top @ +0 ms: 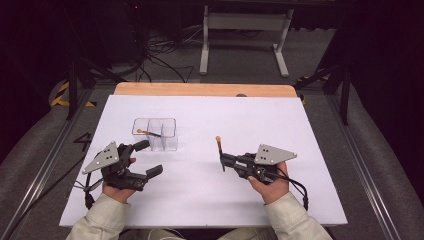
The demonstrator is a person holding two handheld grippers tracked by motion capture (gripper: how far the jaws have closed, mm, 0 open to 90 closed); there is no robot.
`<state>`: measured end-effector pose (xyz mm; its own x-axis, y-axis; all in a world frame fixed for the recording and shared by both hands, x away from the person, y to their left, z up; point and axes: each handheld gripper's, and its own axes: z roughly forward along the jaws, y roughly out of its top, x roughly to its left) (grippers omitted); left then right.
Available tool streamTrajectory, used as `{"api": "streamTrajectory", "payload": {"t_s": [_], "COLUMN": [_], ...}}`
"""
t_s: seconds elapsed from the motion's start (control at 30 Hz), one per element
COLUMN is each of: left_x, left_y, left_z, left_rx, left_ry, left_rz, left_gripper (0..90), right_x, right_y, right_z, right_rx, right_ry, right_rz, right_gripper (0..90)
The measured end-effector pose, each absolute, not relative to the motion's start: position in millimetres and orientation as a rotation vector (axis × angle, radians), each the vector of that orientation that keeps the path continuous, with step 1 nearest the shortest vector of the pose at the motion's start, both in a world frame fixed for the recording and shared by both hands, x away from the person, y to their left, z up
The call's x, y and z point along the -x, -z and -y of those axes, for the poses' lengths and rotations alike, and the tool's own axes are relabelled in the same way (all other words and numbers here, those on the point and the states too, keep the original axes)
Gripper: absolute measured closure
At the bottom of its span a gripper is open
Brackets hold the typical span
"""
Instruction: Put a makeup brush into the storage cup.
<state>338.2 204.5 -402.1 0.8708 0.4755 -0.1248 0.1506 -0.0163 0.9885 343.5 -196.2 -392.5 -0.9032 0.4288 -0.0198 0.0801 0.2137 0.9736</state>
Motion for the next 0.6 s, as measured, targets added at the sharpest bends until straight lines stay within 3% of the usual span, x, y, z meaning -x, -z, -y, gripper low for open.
{"api": "streamTrajectory", "payload": {"t_s": [0.6], "left_x": [-347.9], "left_y": [387.5], "left_z": [-164.6], "left_rx": [-1.62], "left_ry": [-0.234], "left_rz": [-0.408], "left_gripper": [4.4], "right_x": [-341.6], "right_y": [397.6], "right_z": [189.8], "right_rx": [-0.476], "right_ry": [-1.769], "right_rz": [-2.177], "right_gripper": [84.4]}}
